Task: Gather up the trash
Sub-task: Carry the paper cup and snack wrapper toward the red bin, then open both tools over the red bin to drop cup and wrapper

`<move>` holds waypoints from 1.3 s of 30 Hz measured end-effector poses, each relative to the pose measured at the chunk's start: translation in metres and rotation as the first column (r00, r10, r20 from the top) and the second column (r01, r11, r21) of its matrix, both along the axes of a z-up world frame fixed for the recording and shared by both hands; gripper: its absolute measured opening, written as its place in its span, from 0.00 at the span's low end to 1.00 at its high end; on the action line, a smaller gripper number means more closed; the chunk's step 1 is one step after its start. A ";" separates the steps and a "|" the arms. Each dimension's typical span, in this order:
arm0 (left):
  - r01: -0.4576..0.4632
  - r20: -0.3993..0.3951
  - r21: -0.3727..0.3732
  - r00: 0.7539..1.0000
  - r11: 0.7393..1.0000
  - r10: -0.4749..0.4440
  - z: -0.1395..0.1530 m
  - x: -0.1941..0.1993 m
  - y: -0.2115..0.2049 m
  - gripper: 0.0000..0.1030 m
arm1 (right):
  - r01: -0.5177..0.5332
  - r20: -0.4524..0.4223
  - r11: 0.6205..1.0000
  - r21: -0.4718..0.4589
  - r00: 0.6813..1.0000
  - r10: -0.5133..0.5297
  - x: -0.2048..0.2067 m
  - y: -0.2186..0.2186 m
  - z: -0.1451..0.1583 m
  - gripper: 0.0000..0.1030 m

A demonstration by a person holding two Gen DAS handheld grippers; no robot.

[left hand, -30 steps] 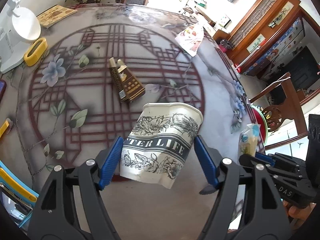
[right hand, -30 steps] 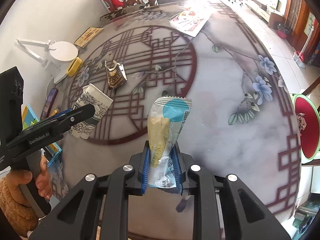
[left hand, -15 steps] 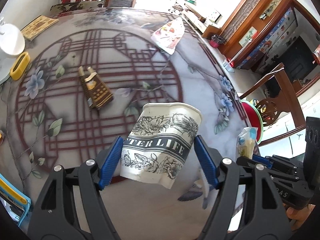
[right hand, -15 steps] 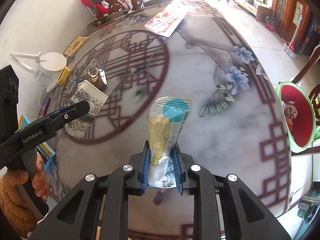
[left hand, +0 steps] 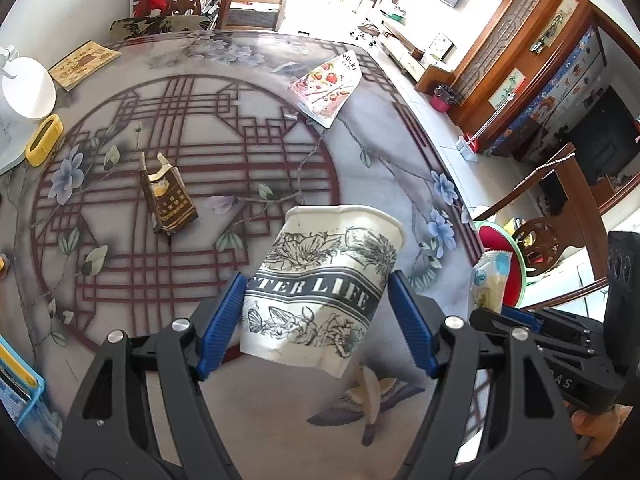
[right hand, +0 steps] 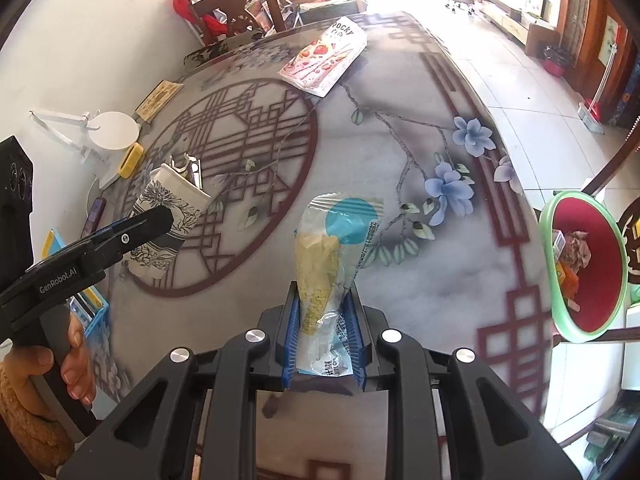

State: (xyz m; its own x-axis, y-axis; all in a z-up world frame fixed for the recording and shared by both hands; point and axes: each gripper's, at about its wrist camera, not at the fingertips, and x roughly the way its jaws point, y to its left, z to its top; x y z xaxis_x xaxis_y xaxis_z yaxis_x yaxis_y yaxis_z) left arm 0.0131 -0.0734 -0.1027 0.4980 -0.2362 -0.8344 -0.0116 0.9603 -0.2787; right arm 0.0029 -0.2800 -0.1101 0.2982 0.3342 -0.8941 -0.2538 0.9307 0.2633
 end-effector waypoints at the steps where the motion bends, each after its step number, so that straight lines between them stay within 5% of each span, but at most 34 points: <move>1: 0.001 -0.002 0.003 1.000 1.000 -0.001 0.000 0.001 -0.005 0.68 | -0.001 -0.002 1.000 0.002 1.000 0.001 0.001 -0.003 0.000 0.21; 28: 0.055 -0.022 0.046 0.998 0.997 -0.054 0.002 0.031 -0.111 0.68 | 0.047 -0.016 0.997 0.068 0.999 -0.046 0.035 -0.104 -0.004 0.21; 39: 0.149 -0.023 0.042 0.989 0.988 -0.148 0.003 0.053 -0.174 0.68 | 0.270 -0.017 0.962 0.035 0.963 -0.270 0.052 -0.217 -0.009 0.21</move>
